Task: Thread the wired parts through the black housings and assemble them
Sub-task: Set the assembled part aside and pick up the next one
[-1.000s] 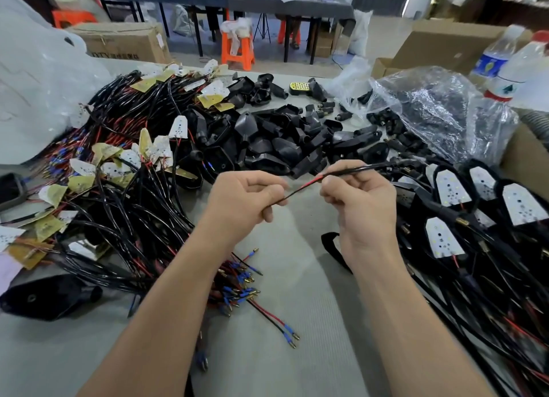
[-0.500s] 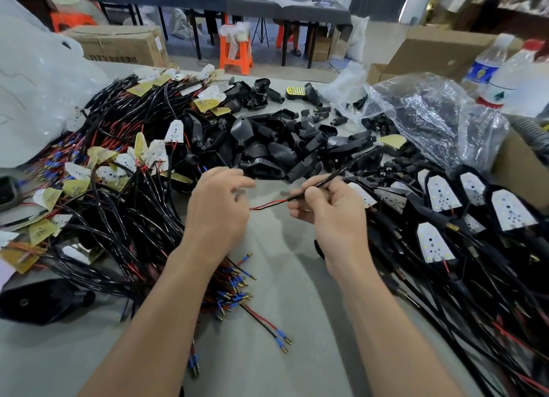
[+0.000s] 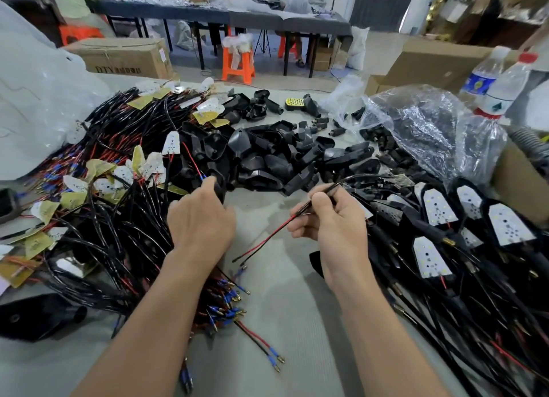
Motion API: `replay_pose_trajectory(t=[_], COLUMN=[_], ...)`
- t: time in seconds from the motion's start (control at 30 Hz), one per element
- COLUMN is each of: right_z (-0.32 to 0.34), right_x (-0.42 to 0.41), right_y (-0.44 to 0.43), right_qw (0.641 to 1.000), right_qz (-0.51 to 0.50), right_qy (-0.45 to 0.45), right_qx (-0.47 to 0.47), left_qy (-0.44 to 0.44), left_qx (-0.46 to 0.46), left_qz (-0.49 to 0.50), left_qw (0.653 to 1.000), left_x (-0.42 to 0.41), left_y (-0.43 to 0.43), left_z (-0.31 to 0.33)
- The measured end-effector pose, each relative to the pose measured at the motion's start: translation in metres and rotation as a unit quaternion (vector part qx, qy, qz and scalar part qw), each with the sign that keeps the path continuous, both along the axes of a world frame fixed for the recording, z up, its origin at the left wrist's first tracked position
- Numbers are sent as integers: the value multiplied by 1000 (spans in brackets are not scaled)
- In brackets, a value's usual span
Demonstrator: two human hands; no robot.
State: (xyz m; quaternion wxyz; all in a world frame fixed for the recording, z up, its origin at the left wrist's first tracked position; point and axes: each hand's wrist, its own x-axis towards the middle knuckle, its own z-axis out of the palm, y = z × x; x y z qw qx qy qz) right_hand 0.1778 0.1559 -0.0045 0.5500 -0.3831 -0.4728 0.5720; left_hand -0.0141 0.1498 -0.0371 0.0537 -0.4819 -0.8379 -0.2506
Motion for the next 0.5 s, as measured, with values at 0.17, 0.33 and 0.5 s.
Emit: replay_pose_trajectory(t=[0.17, 0.33, 0.5], right_z=[1, 2, 4], right_x=[-1, 2, 6], right_y=[-2, -2, 1], right_qw=[1000, 1000, 1000], right_qz=[9, 10, -2], right_qy=[1, -5, 4], right_qx=[2, -5, -23], left_qy=[-20, -121, -171], left_qx=[-72, -106, -63], left_qz=[-3, -140, -205], left_qw=[997, 977, 962], left_x=[0, 0, 10], left_y=[-3, -23, -38], left_z=[4, 19, 35])
